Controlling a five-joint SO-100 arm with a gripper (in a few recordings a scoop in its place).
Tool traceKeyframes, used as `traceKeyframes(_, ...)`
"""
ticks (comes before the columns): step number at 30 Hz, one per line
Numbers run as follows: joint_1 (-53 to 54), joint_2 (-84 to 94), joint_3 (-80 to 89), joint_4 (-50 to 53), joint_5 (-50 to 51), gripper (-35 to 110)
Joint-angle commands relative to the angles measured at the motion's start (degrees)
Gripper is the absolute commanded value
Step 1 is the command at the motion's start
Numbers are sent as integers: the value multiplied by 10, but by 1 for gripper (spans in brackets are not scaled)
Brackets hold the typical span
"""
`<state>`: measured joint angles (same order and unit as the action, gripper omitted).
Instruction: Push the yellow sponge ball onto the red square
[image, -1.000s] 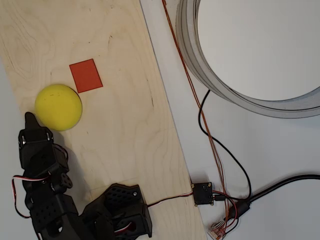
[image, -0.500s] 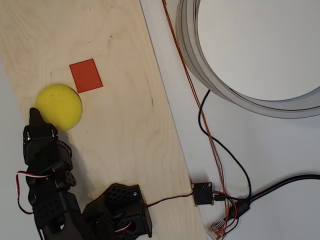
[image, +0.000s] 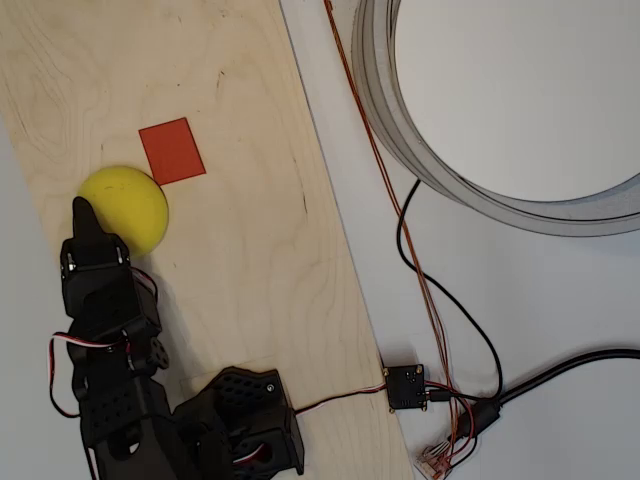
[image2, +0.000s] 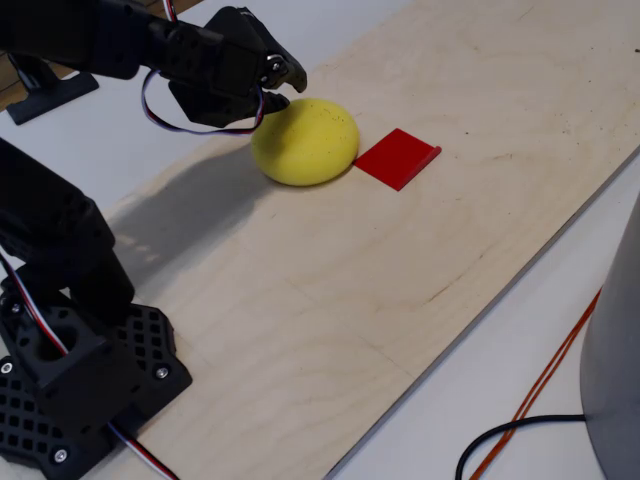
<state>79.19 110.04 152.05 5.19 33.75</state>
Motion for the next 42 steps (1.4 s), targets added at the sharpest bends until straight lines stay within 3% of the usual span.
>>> traceKeyframes(1, 24, 2, 5, -12, -15, 5)
traceKeyframes(16, 54, -40, -11, -62, -47, 5)
traceKeyframes(29, 87, -128, -47, -170, -112, 4)
traceKeyframes(42, 107, -190, -133, -180, -159, 4)
